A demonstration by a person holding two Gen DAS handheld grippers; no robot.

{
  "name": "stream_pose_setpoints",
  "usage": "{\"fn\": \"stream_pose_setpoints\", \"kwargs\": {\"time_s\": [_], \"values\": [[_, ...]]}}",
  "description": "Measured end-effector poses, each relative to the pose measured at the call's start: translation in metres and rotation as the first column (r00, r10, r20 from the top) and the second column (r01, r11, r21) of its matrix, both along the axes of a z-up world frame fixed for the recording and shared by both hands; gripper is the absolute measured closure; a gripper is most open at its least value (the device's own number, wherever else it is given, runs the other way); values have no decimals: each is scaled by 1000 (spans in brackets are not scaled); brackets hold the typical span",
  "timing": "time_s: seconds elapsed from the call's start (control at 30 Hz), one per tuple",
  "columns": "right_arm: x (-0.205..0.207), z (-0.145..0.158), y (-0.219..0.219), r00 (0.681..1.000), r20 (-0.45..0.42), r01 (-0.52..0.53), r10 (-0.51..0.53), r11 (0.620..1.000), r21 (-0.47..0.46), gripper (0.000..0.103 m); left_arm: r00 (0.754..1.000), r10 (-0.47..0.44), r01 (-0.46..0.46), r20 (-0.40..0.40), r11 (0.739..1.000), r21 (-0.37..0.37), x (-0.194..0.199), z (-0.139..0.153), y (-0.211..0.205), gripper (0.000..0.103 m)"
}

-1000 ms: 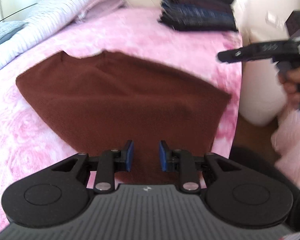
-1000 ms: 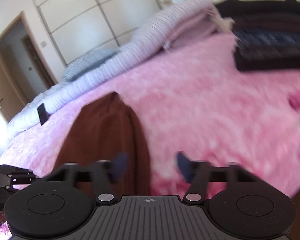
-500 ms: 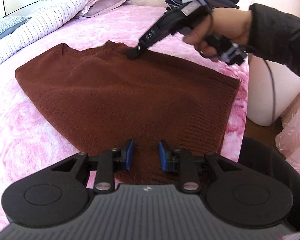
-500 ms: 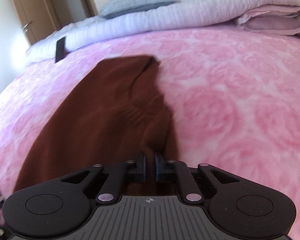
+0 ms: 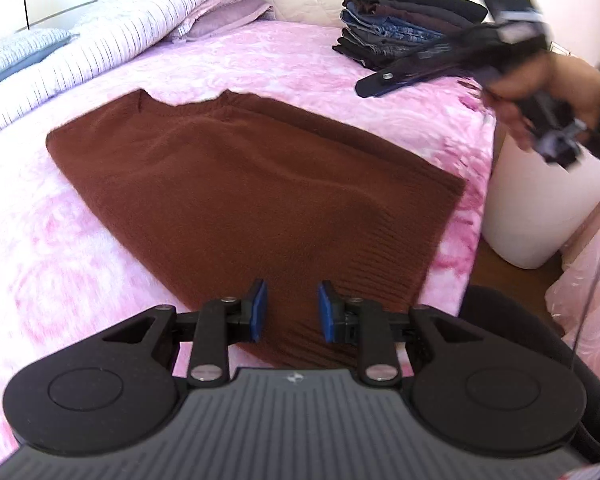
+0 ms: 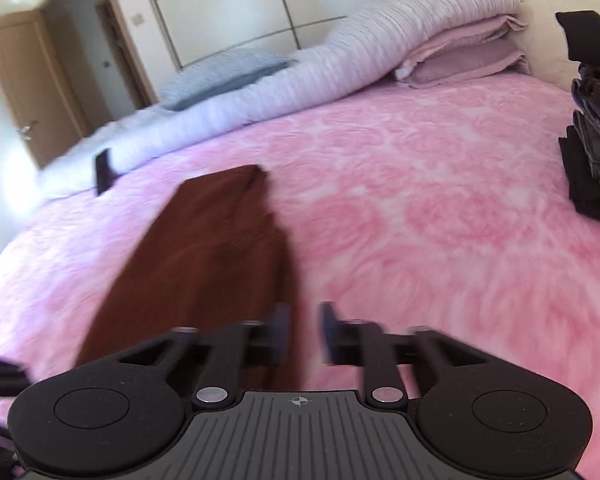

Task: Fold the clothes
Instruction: 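Fold the held edge over the button placket with both grippers and release, then grasp the folded cardigan edge with the left gripper while the right gripper grasps it too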

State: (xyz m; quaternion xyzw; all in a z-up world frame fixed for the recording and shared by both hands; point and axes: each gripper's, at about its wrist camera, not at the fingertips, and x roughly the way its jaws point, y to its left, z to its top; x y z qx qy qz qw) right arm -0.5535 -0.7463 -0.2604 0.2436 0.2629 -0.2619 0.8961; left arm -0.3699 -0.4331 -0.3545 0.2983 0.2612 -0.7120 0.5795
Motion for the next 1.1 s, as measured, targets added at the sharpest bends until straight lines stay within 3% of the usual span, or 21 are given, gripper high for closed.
{"fn": "stream_pose_setpoints", "kwargs": {"time_s": [0.03,0.23,0.27,0.3,0.33,0.37,0.57,0.73,0.83,0.9,0.93,0.97,1.03,1.1], "values": [[-3,-1,13,1000,4,-7,7,1000,2,26,1000,-2,2,13,1000,-2,-4,-1,2,80],[-1,-31,54,997,-63,-41,42,999,20,26,1000,-3,3,26,1000,-10,-16,-4,8,80],[-1,-37,54,996,-75,-43,45,999,21,28,1000,-4,4,22,1000,-9,-17,-3,9,80],[-3,-42,52,996,-79,-39,40,999,22,52,1000,-5,5,19,1000,-8,-17,-3,10,80],[-7,-44,47,997,-70,-23,25,999,33,66,1000,-9,9,19,1000,-9,-17,-1,11,80],[-12,-45,41,999,-52,-3,5,999,54,72,1000,-12,12,18,1000,-15,-17,1,15,80],[-34,-43,25,997,-20,70,-69,991,111,72,999,0,1,40,999,-46,-9,7,43,78],[-45,-31,36,988,-106,116,-115,993,2,71,995,29,-27,98,999,-25,-4,4,64,78],[-53,-15,52,996,-36,77,-78,997,-11,71,985,15,-11,169,1000,-29,-7,4,73,78],[-48,-7,77,1000,-21,-2,0,997,-75,69,970,-22,34,244,998,-44,-13,1,80,78],[-41,-6,92,998,-41,-53,48,992,-112,63,957,-45,61,288,997,-50,-16,0,82,78],[-35,-6,106,993,-63,-104,96,984,-148,47,941,-66,89,332,995,-54,-20,-2,85,77],[-20,-12,137,971,-141,-222,192,946,-236,40,897,-108,145,429,988,-55,-28,-6,88,77],[-4,-22,166,934,-231,-338,273,883,-324,40,870,-136,185,474,981,-58,-32,-9,90,75]]}}
